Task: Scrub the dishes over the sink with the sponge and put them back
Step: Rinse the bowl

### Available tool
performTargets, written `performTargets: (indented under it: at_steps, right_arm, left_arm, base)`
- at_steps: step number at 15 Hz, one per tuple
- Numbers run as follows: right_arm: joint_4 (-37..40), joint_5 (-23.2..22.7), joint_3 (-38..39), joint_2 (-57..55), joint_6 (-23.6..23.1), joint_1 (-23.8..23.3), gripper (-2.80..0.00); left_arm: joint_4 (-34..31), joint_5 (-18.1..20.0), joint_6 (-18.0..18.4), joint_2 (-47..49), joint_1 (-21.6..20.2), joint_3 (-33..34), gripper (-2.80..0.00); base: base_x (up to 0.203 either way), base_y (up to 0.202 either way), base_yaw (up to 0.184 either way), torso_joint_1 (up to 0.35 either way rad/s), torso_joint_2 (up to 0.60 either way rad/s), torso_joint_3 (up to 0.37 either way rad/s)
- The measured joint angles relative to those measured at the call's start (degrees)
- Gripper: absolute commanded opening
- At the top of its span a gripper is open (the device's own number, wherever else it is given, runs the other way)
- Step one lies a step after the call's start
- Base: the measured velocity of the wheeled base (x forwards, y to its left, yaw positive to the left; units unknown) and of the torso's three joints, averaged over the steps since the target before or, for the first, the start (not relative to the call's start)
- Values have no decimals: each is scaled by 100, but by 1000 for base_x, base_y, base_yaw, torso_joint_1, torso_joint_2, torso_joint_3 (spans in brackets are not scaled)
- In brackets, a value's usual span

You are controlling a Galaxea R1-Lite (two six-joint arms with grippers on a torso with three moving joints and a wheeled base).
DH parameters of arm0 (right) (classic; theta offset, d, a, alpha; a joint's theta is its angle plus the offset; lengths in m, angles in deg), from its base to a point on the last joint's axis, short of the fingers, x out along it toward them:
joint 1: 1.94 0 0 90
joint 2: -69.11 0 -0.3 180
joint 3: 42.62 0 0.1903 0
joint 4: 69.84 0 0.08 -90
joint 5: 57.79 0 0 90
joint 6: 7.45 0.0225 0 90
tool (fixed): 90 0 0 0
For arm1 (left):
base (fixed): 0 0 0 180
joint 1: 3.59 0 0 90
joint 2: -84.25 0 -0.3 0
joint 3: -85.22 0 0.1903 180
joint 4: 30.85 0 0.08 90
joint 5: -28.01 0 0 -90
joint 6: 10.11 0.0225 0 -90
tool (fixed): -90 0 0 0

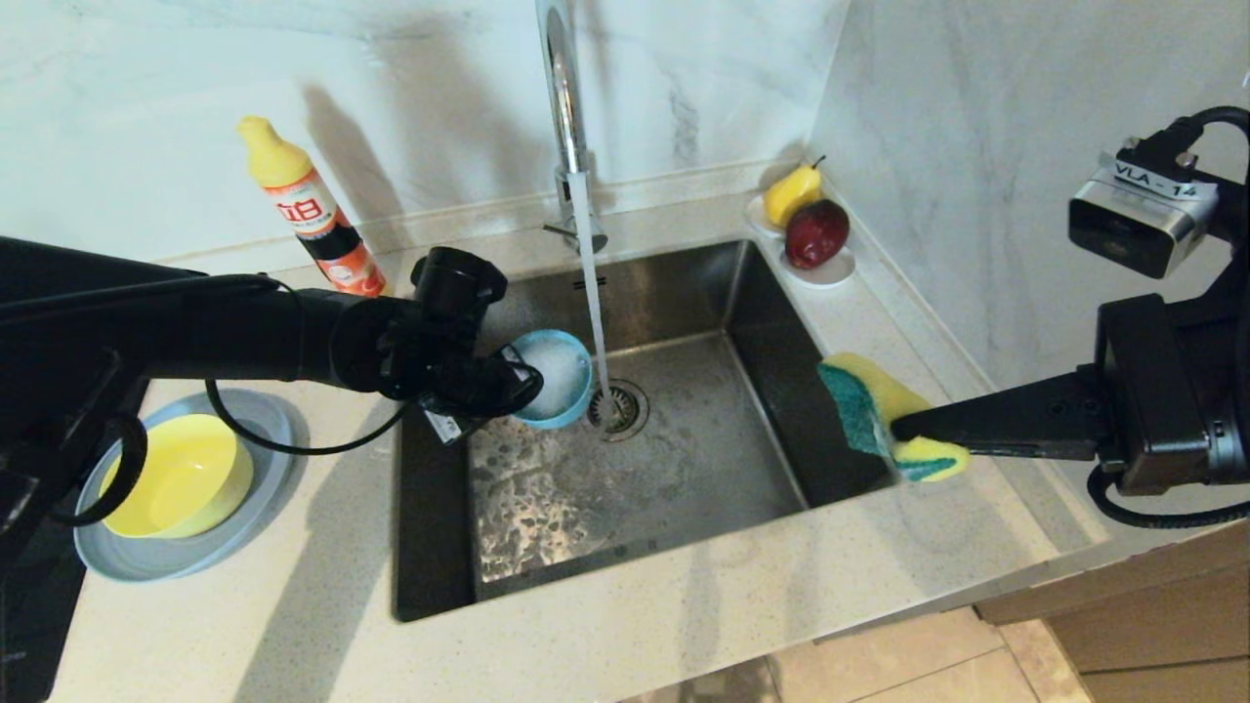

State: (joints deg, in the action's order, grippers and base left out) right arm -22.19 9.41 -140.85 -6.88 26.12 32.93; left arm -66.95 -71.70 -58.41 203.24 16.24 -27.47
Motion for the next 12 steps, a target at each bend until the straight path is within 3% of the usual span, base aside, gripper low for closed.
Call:
performTargets:
  at_steps: [2,4,8,12]
  right_arm:
    - [7,5,2,9,7,0,-280]
    - [2,6,44,21,-2,0,-280]
    - [10,9,59,50,-6,0,-280]
    - [24,12,61,59,-9,0,-280]
  left_arm:
    - [156,-841,305,-126,12,262,-280]
    - [660,-1245,517,-314,12,607,-280]
    - [2052,-1358,1151,-893,13,1672,-280]
    - [4529,-1369,2508,-1453,-13,3056,-280]
  base:
    - [0,0,0,0,0,0]
    - [0,0,0,0,0,0]
    - [0,0,0,0,0,0]
    - [0,0,0,0,0,0]
